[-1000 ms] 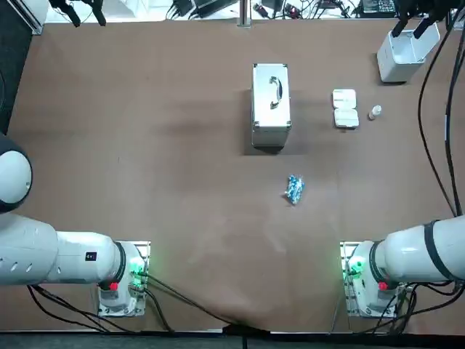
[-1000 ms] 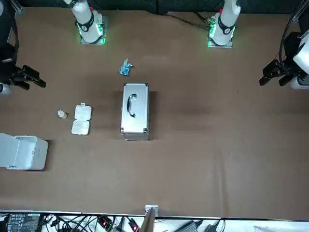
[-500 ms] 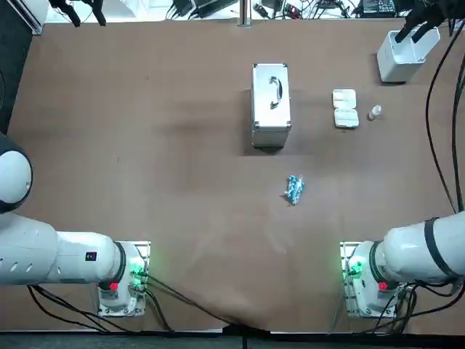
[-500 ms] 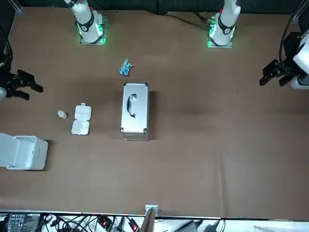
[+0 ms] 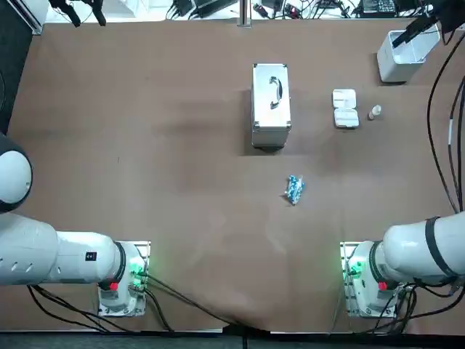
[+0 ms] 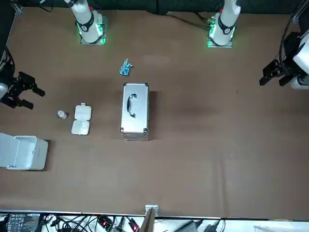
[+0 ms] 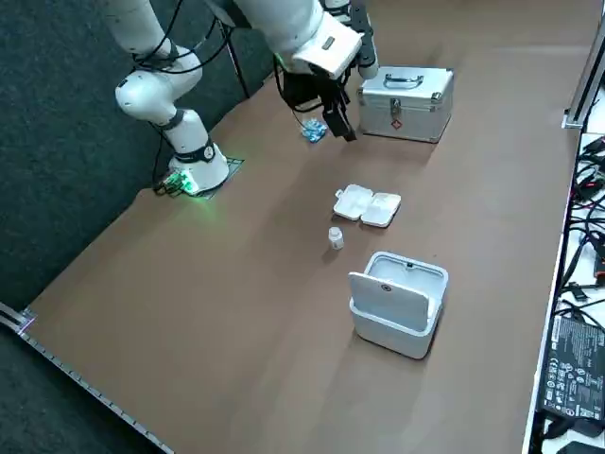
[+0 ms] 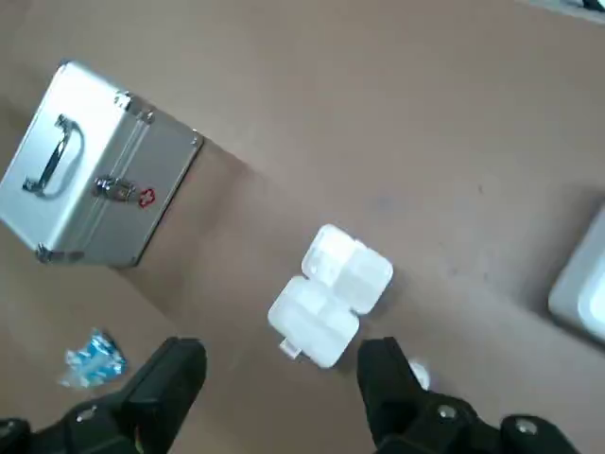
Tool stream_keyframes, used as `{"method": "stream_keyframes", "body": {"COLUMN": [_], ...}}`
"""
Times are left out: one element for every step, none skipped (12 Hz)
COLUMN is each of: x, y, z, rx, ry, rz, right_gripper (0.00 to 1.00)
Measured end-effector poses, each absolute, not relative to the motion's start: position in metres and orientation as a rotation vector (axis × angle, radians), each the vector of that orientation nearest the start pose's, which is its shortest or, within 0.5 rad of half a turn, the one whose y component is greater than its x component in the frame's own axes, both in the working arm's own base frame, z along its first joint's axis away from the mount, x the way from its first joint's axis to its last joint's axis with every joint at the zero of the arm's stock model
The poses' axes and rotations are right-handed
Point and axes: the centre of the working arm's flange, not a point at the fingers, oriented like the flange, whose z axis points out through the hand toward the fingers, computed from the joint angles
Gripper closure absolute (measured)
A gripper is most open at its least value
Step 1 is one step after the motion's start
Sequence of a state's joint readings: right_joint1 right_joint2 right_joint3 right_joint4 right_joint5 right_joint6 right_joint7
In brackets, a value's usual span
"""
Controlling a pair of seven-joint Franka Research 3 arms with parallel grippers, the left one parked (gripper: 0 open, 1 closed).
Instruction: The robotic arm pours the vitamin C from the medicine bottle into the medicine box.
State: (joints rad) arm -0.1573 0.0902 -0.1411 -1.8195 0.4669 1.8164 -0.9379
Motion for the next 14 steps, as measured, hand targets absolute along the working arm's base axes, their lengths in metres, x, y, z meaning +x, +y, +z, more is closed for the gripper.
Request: {"method": "stream_keyframes", "body": {"x": [0.565,0.562,0.559,0.555,0.551,0.546,0.536,0.531,0.525,0.519,0.512,0.504,0.498,0.492], "y": [-0.136,-0.14,-0.145,-0.152,-0.159,-0.166,-0.178,-0.184,-0.191,-0.198,-0.206,-0.213,-0.22,-0.225], "z": [0.476,0.47,0.463,0.457,0.45,0.444,0.427,0.417,0.407,0.397,0.386,0.376,0.366,0.356], "rx": [-2.606,-2.573,-2.54,-2.508,-2.478,-2.454,-2.419,-2.414,-2.412,-2.402,-2.382,-2.359,-2.337,-2.316], "ry": [-0.75,-0.81,-0.857,-0.894,-0.926,-0.958,-1.029,-1.053,-1.076,-1.095,-1.103,-1.107,-1.118,-1.136], "rz": [-0.288,-0.321,-0.352,-0.384,-0.413,-0.436,-0.461,-0.472,-0.487,-0.514,-0.552,-0.599,-0.642,-0.674], "right_gripper": [0.0,0.0,0.0,0.0,0.0,0.0,0.0,0.0,0.0,0.0,0.0,0.0,0.0,0.0]}}
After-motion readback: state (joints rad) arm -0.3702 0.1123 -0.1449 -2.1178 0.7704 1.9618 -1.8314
